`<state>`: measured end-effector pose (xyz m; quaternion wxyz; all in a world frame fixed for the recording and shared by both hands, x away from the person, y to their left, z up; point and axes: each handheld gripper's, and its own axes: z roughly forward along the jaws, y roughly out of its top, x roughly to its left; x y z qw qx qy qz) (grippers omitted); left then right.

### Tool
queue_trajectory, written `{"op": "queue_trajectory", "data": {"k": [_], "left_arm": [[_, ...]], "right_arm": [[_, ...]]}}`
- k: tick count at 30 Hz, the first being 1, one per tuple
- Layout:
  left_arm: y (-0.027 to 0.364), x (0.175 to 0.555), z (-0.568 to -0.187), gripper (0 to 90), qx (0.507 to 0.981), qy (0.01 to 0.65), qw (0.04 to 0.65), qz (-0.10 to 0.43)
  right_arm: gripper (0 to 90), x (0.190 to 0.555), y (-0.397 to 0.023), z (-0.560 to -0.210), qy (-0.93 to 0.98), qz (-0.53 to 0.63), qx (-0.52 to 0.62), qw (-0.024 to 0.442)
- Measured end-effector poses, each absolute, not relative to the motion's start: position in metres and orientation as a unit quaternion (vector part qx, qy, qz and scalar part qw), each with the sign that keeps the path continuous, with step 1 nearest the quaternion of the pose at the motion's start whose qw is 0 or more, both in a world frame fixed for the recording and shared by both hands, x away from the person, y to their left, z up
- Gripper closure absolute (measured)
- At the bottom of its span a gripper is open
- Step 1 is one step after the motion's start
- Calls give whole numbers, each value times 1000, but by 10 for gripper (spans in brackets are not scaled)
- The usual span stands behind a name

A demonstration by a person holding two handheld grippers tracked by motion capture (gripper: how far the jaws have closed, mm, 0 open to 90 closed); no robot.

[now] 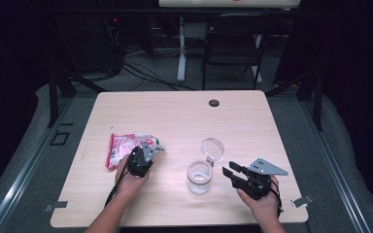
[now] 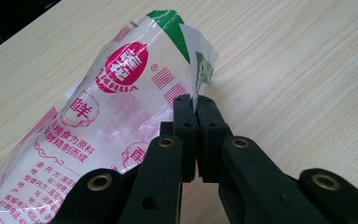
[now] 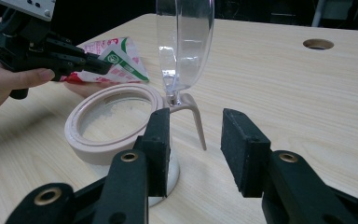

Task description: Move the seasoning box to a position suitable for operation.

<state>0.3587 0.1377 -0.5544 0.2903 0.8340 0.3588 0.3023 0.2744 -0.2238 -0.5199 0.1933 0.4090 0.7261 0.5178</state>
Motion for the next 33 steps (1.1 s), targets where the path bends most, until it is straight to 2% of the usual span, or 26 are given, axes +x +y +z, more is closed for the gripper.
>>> {"op": "queue_trajectory", "data": {"k": [12,19,33], "left_arm": [[146,358,-546,900,826,373,310,287],[165,352,-531,900,802,394,348,285],[202,342,-492,900,762,416,387,311]], "right_arm": [[626,274,-224,-520,726,518,409,193],[625,274,-225,-519,726,519,409,192],[619,273,-225,-516,722,525,407,194]]}}
